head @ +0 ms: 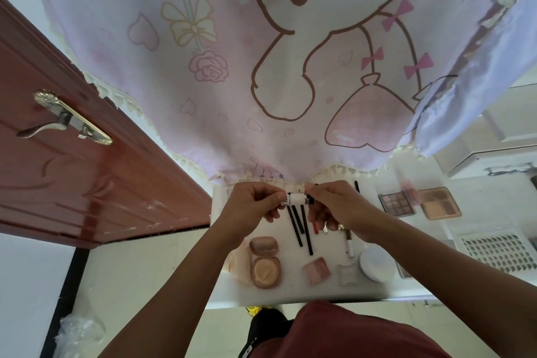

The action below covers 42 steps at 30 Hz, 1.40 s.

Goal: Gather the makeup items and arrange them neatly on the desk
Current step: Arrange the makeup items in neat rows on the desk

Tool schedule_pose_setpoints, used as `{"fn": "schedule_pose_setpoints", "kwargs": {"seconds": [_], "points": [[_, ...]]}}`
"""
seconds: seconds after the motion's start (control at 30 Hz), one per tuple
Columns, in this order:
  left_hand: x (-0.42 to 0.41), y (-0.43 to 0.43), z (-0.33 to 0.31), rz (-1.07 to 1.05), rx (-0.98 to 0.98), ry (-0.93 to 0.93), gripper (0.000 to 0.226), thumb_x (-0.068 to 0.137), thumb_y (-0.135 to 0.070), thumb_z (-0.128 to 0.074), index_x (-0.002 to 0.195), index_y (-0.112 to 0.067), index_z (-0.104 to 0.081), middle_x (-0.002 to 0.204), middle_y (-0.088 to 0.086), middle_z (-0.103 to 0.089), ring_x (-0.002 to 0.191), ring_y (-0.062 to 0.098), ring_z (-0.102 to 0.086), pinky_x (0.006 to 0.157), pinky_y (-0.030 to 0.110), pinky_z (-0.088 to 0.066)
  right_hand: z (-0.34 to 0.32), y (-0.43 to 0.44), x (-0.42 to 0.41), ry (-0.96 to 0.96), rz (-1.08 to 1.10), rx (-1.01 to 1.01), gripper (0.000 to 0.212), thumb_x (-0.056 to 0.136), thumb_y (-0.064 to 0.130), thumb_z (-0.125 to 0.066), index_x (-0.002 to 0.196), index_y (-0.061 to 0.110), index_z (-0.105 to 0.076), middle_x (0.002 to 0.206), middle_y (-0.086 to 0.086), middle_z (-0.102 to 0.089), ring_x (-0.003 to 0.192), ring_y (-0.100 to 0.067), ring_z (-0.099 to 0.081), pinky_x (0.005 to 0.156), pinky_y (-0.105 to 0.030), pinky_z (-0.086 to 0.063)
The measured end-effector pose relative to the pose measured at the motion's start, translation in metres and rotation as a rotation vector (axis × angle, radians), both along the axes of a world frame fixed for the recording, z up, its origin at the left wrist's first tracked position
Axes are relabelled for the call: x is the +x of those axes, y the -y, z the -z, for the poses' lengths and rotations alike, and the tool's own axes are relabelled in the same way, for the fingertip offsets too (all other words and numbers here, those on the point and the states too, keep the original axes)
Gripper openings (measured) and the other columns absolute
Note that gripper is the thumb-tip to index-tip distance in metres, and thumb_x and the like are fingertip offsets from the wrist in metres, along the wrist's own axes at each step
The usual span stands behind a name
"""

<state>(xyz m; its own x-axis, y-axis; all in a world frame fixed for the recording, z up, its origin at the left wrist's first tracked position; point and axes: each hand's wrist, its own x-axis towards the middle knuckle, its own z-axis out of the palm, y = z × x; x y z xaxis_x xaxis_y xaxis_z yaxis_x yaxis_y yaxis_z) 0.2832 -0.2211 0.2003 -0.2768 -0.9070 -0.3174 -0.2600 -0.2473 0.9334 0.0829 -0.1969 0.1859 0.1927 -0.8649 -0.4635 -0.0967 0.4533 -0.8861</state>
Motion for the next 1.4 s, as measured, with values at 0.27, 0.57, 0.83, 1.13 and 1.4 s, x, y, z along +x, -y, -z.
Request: {"fn": "schedule_pose_setpoints", "kwargs": {"seconds": [0.27,0.57,0.83,1.13,1.4], "points": [[0.001,-0.004,0.003,0.001,0.008,0.01,0.008,0.089,-0.006,-0.066,0.091,-0.001,-0.072,0.069,0.007,-0.07,0.06,0.019,-0.06,0.056,0.025,-0.049,0.0,-0.004,-0.001,0.02,0.018,-0.011,0.019,0.095,0.022,-0.062,0.1,0.004,-0.066,0.078,-0.013,-0.07,0.056,-0.017,-0.06,0.044,-0.025,-0.039],[0.003,-0.008,0.005,-0.007,0.008,0.011,0.01,0.088,-0.005,-0.066,0.092,0.003,-0.071,0.071,0.009,-0.07,0.058,0.018,-0.059,0.055,0.024,-0.048,0.003,-0.008,-0.001,0.039,0.015,-0.01,0.015,0.09,0.013,-0.068,0.105,0.009,-0.067,0.079,-0.01,-0.071,0.065,-0.017,-0.066,0.055,-0.029,-0.048],[0.006,-0.012,0.005,-0.002,0.004,0.018,0.008,0.088,-0.006,-0.066,0.092,-0.001,-0.072,0.079,0.019,-0.069,0.058,0.016,-0.06,0.055,0.024,-0.049,0.004,-0.011,0.002,0.095,-0.001,0.049,0.013,0.095,0.014,-0.062,0.101,0.004,-0.067,0.08,-0.014,-0.07,0.065,-0.019,-0.064,0.057,-0.028,-0.051],[0.011,-0.015,0.006,-0.003,0.015,0.007,0.007,0.088,-0.006,-0.067,0.09,-0.006,-0.073,0.078,0.016,-0.07,0.059,0.017,-0.06,0.055,0.023,-0.049,0.002,-0.014,0.008,0.102,-0.009,0.093,0.019,0.098,0.018,-0.057,0.101,0.001,-0.066,0.081,-0.012,-0.07,0.066,-0.018,-0.065,0.056,-0.025,-0.049],[0.018,-0.015,0.008,0.0,0.017,0.013,0.01,0.091,-0.008,-0.064,0.087,-0.006,-0.073,0.073,0.012,-0.068,0.056,0.015,-0.058,0.052,0.022,-0.047,0.003,-0.012,0.012,0.065,-0.03,0.087,0.017,0.096,0.015,-0.06,0.102,0.003,-0.071,0.081,-0.008,-0.072,0.066,-0.013,-0.065,0.057,-0.024,-0.048]]}}
